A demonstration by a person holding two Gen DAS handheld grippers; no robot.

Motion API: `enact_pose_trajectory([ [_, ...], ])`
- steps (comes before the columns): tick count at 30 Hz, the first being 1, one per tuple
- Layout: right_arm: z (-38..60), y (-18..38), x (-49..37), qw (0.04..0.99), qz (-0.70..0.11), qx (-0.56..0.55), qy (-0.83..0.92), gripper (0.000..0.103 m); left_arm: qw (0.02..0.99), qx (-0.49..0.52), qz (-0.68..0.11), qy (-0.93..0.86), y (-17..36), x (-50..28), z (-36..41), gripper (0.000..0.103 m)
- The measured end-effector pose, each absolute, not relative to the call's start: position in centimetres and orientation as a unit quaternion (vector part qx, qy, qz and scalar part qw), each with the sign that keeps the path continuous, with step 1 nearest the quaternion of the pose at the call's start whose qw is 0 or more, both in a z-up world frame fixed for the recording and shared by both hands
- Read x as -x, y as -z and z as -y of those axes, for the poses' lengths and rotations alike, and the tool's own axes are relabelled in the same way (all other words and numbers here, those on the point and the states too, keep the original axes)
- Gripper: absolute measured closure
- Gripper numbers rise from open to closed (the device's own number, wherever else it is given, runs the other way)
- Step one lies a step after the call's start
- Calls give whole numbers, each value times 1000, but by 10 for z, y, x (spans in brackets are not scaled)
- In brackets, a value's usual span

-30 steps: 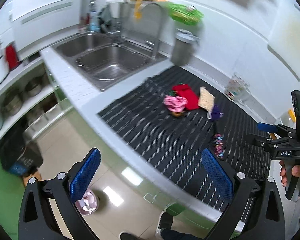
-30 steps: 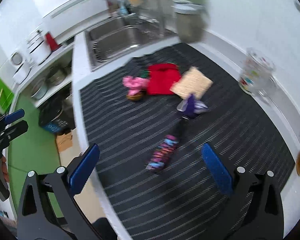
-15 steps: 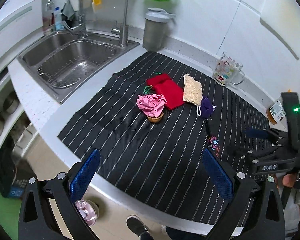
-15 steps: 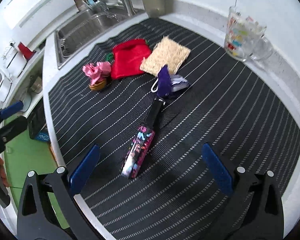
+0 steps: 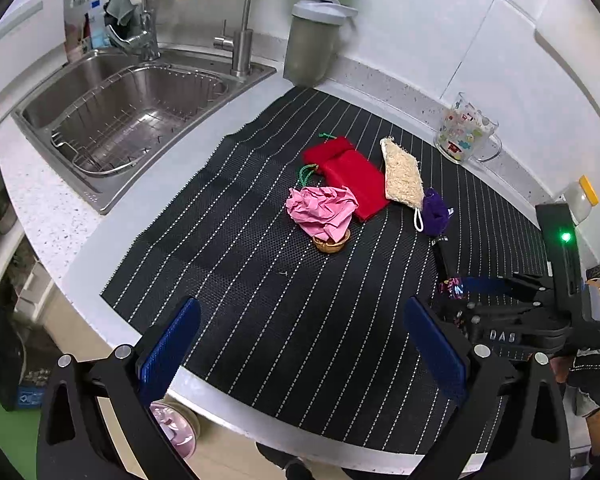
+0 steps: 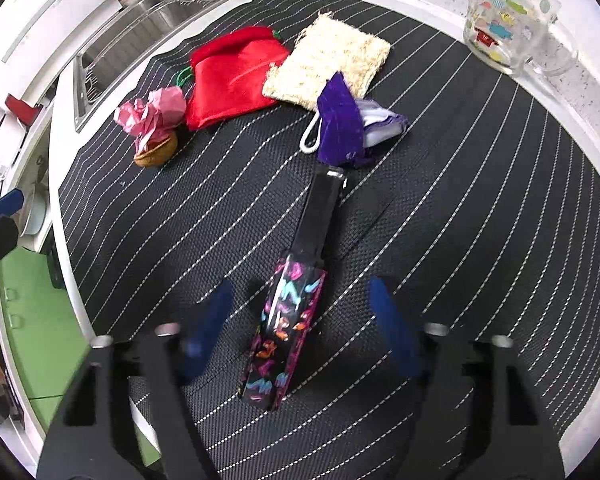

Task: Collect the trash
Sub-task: 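Grasp the patterned tube with the right tool while the left tool grasps the pink tissue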

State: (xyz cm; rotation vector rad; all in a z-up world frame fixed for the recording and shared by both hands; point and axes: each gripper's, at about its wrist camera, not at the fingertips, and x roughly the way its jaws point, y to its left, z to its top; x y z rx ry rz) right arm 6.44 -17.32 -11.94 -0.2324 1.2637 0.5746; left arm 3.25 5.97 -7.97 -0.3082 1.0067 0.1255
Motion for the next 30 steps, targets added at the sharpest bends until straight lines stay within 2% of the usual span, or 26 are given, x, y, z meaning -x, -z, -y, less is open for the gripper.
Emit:
enact_pose_trajectory([
  [2, 172, 118, -66, 760, -582, 113, -265, 74, 863, 149, -480, -56, 81, -35, -60, 6],
  [4, 173, 117, -66, 758, -584, 113, -267, 79, 863, 151, -478, -54, 80, -38, -60, 6],
  [18, 183, 61, -82, 774, -543, 106, -309, 80, 865, 148, -477, -46, 84, -86, -58, 6],
  [28, 196, 59, -107, 772, -544, 98, -315, 80, 850, 150, -502, -50, 112, -132, -65, 6],
  [29, 197, 60, -109, 771, -544, 97, -315, 80, 848, 152, -506, -49, 116, -136, -65, 12],
  [30, 197, 60, -110, 771, -545, 97, -315, 80, 844, 153, -511, -49, 119, -138, -66, 23],
])
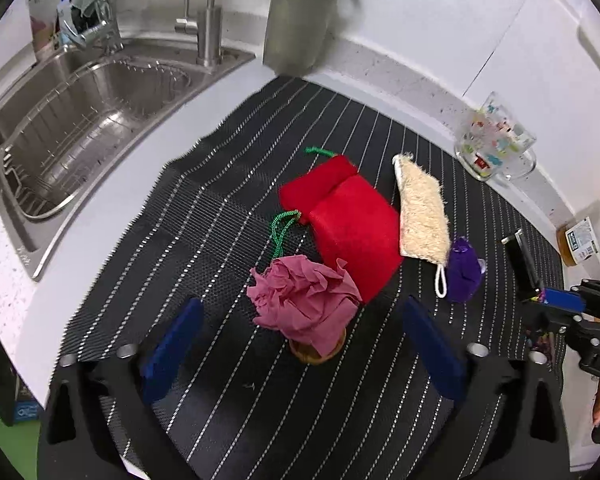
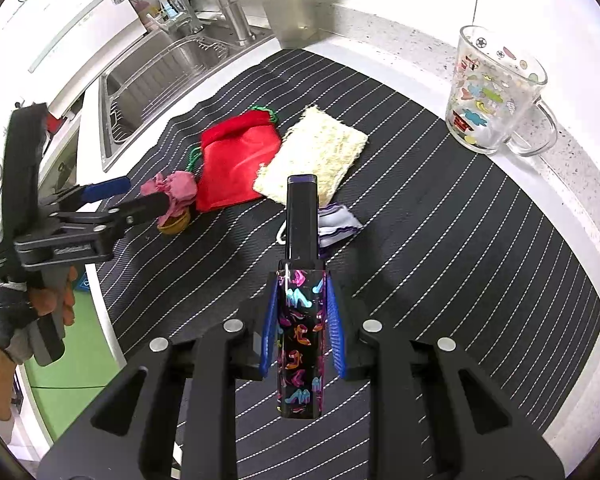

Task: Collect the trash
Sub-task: 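Grasp the patterned tube with the right tool while the left tool grasps the pink tissue, then carry the tube and pink tissue to the pink wastebasket and release both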

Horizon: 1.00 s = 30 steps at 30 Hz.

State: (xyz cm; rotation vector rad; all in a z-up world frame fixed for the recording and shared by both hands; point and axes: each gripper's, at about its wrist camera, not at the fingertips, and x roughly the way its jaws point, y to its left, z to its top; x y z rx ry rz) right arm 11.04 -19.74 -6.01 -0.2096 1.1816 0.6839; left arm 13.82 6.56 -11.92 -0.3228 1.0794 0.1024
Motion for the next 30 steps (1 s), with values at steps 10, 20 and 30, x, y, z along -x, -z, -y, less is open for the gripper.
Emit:
enact_pose_trajectory([
  [10, 198, 61, -118, 768, -545, 93, -323, 80, 840, 161, -517, -41, 122, -142, -67, 64],
  [20, 203, 32, -110, 781, -511, 109, -341, 80, 865, 164, -472, -52, 70, -113, -57, 66],
  [30, 182, 1, -72, 760, -462, 163, -426, 80, 884, 188, -415, -110, 25, -34, -37, 66],
])
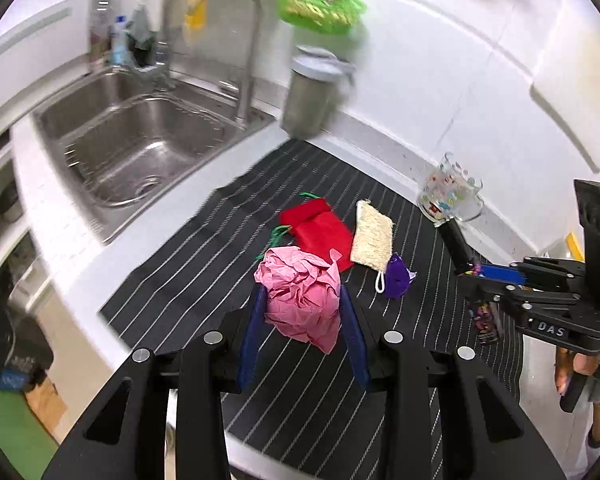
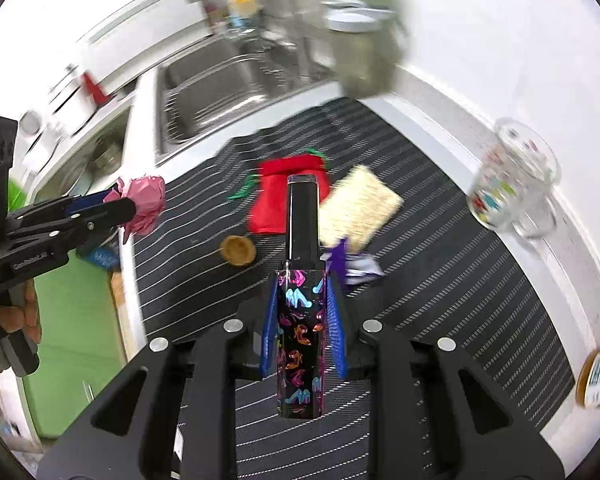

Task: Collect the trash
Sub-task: 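Carry the tube and pink tissue to the pink wastebasket and release both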

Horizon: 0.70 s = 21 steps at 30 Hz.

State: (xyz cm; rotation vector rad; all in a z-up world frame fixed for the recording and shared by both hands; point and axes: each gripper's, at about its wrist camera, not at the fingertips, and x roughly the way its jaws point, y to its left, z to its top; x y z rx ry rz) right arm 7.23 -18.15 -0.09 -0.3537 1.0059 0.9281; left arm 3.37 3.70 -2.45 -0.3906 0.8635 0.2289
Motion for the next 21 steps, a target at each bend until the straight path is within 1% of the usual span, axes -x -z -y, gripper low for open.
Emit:
enact_pose_trajectory([
  [6, 140, -9, -19, 723, -437, 191, -500, 80, 877, 203, -397, -180, 10, 47, -42, 66],
  [11, 90, -13, 47, 676, -418, 211, -569, 80, 861, 219, -384, -252, -1, 128, -56, 66],
  [16, 34, -8, 127, 625, -401, 238, -627, 80, 835, 242, -375, -322, 1, 220, -74, 66],
  [21, -14, 3, 196, 588, -393, 258, -658, 80, 812, 262, -371, -367, 10, 291, -92, 66],
])
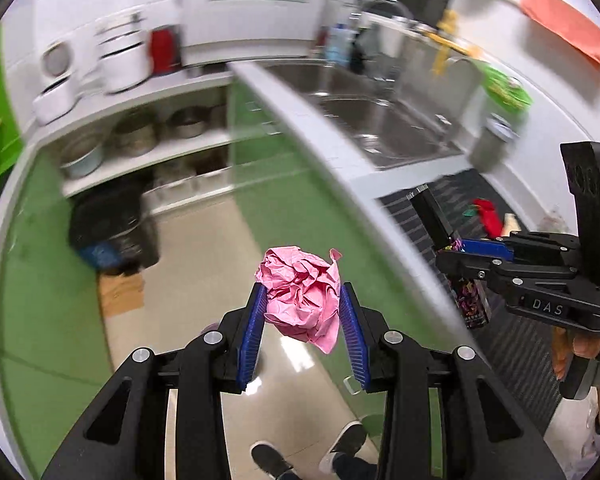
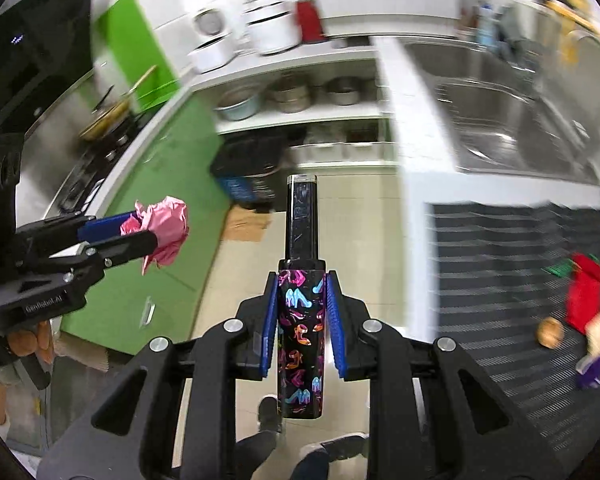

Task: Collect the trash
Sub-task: 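Carry the tube and pink tissue to the pink wastebasket and release both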

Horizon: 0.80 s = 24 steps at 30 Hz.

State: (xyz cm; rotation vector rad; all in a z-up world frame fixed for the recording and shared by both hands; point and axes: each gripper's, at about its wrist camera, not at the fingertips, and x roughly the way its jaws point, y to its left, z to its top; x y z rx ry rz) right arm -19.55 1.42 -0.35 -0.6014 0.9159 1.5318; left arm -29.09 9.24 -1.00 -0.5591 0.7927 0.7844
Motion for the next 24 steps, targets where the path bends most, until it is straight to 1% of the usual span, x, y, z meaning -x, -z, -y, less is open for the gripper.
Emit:
enact_pose_trajectory([
  [5, -54, 34, 239, 564, -399, 281, -666, 80, 790, 292, -376, -385, 44, 337, -124, 66],
  [8, -80, 73, 253, 554, -407, 299, -662, 80, 781, 310, -380, -387, 83, 352, -145, 66],
  [9, -88, 89, 256, 551, -412, 302, -660, 80, 777, 317, -382, -387, 104, 356, -153, 66],
  [13, -120, 183, 264, 535, -431, 321, -652, 80, 769, 331, -391, -382, 189, 365, -182, 66],
  [16, -137, 249, 267, 531, -435, 329, -649, 80, 765, 343, -388, -383, 265, 369, -204, 66],
  [20, -155, 320, 268, 526, -435, 337, -649, 80, 758, 353, -389, -387, 346, 371, -225, 66],
  [22, -164, 350, 266, 523, -434, 342, -649, 80, 755, 359, -385, -392, 377, 374, -232, 66],
  [23, -168, 360, 266, 523, -434, 343, -648, 80, 754, 361, -383, -394, 387, 375, -234, 62],
  [24, -172, 373, 265, 522, -434, 346, -648, 80, 752, 361, -381, -399, 397, 376, -236, 51],
])
